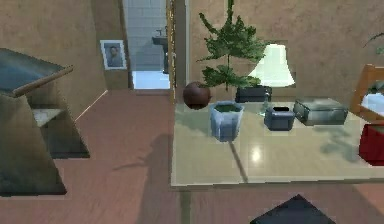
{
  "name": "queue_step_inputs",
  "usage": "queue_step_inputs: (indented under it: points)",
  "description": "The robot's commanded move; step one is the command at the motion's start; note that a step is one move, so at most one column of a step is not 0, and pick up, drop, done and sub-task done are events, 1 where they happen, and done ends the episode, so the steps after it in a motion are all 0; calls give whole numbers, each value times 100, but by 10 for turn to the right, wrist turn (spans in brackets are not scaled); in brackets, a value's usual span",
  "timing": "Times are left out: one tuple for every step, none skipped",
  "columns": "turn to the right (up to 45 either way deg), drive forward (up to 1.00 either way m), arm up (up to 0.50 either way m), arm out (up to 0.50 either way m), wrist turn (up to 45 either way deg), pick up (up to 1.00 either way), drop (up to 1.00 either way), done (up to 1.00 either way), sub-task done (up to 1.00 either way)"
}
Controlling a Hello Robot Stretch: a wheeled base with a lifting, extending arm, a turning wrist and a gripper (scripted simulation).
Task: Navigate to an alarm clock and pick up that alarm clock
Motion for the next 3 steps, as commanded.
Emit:
queue_step_inputs:
  points:
    - [0, 50, 0, 0, 0, 0, 0, 0, 0]
    - [-450, 0, 0, 0, 0, 0, 0, 0, 0]
    - [450, 0, 0, 0, 0, 0, 0, 0, 0]
